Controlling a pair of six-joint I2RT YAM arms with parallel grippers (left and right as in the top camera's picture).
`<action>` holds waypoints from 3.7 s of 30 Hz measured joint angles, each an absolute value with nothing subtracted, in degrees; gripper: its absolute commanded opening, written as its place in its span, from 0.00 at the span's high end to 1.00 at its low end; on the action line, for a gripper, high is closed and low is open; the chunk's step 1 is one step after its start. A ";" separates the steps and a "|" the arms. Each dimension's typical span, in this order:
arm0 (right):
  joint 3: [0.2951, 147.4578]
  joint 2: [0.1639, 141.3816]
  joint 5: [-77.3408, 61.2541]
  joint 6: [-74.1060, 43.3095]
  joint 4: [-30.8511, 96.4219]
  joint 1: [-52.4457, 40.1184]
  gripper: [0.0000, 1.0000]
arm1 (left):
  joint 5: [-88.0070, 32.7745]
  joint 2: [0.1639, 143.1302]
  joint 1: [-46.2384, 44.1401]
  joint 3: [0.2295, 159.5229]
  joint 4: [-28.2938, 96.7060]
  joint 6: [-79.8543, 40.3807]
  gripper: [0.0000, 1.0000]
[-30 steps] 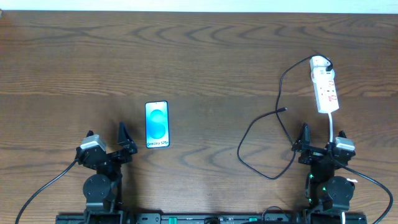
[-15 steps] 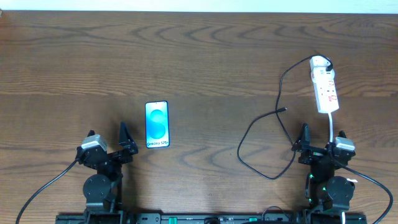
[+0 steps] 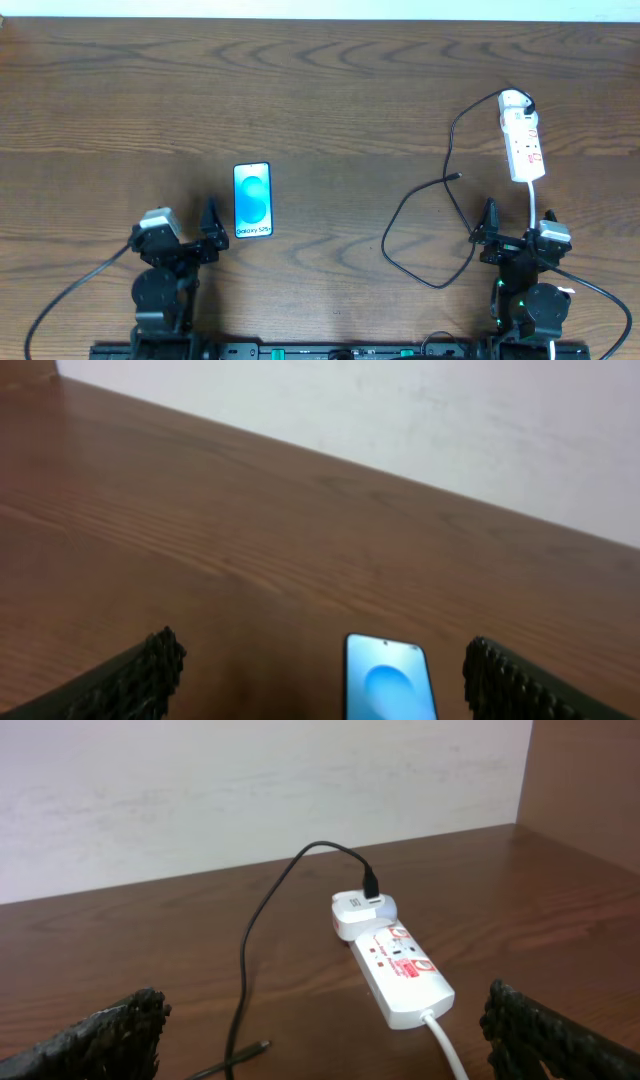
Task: Plug charger to phone and switch on socket
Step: 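Move the left gripper over the blue phone and lower toward it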
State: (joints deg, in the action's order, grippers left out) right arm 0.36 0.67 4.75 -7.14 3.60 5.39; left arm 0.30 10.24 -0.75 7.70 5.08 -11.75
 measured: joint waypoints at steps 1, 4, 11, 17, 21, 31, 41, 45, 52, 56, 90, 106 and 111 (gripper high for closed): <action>0.36 0.67 4.75 -7.14 3.60 5.39 0.01 | 0.10 12.21 -0.75 9.43 5.41 -11.75 0.08; 0.36 0.69 4.78 -7.14 3.60 5.39 0.01 | -0.14 18.85 -0.73 15.29 7.22 -11.75 0.08; 0.36 0.69 4.75 -7.14 3.60 5.39 0.01 | -1.72 35.18 -0.75 29.61 14.92 -11.77 0.08; 0.36 0.69 4.75 -7.14 3.60 5.39 0.01 | -4.23 46.63 -0.75 42.65 26.57 -11.75 0.08; 0.36 0.69 4.78 -7.14 3.57 5.39 0.01 | -4.62 53.15 -0.75 50.94 34.11 -11.75 0.08; 0.36 0.69 4.78 -7.14 3.60 5.39 0.01 | -4.71 66.61 -2.11 68.31 48.12 -11.75 0.08; 0.36 0.69 4.75 -7.14 3.62 5.39 0.01 | -5.41 73.71 -6.98 69.67 48.88 -11.75 0.08; 0.36 0.69 4.75 -7.14 3.62 5.39 0.01 | -5.72 74.91 -6.98 69.67 48.88 -11.77 0.02; 0.36 0.69 4.75 -7.14 3.62 5.39 0.01 | -5.72 75.02 -6.98 69.67 48.64 -11.75 0.02; 0.36 0.69 4.75 -7.14 3.62 5.39 0.01 | -5.72 75.02 -6.98 69.67 48.62 -11.77 0.02; 0.36 0.69 4.78 -7.14 3.60 5.39 0.01 | -7.94 83.72 -10.61 69.67 50.17 -14.79 0.02; 0.36 0.69 4.75 -7.14 3.62 5.39 0.01 | -2.26 93.69 -10.79 63.55 43.99 -14.59 0.02; 0.36 0.69 4.75 -7.14 3.62 5.39 0.01 | -4.86 93.69 -10.79 58.81 39.83 -12.12 0.02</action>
